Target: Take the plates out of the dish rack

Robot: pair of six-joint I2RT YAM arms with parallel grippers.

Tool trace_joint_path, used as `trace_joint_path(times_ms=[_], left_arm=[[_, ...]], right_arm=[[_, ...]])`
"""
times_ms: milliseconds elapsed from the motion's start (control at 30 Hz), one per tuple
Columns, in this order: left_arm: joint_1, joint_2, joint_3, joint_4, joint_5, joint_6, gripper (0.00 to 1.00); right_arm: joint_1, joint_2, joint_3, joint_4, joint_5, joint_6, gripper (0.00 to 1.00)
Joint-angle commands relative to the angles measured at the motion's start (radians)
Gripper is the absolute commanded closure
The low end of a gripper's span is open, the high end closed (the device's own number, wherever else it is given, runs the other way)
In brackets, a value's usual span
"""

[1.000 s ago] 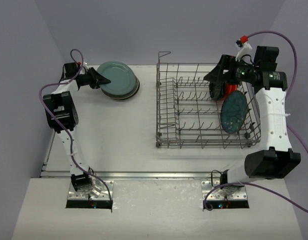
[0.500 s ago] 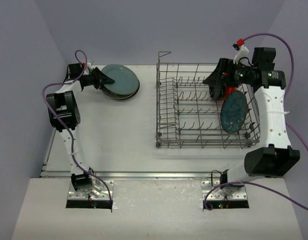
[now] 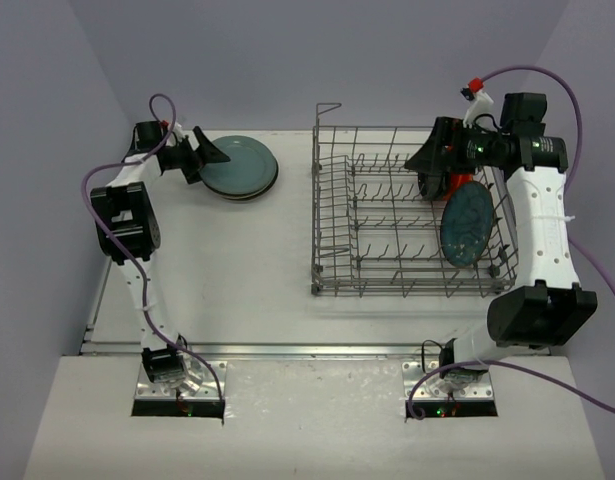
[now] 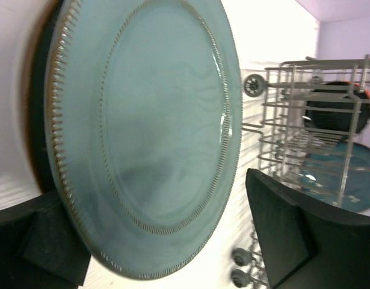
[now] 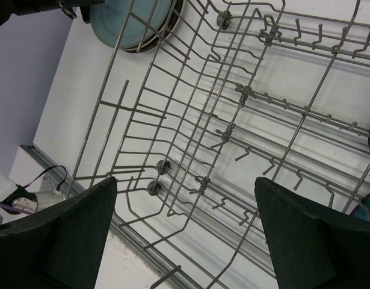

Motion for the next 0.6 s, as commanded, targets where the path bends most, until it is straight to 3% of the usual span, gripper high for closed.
trace_joint_path(times_ms=[0, 267, 400, 567], left_arm=[[0.016, -0.107, 0.073, -0.065, -0.160, 0.150, 0.03], [-0.027, -0.178, 0.171, -0.215, -0.525, 0.329, 0.00], [-0.081, -0.287, 0.078, -0.151, -0.787, 0.435, 0.00], [-0.165, -0.479, -0.084, 0.003, -0.915, 0.551, 0.00]], right_arm=[[-0.003, 0.006, 0.050, 0.009, -0.009, -0.031, 0.05], [-0.002, -0.006, 0.030, 0.011, 0.093, -0.077, 0.04], [-0.002, -0.019, 0.021, 0.019, 0.226, -0.109, 0.01], [-0.010, -0.056, -0.012, 0.022, 0.518, -0.135, 0.03]])
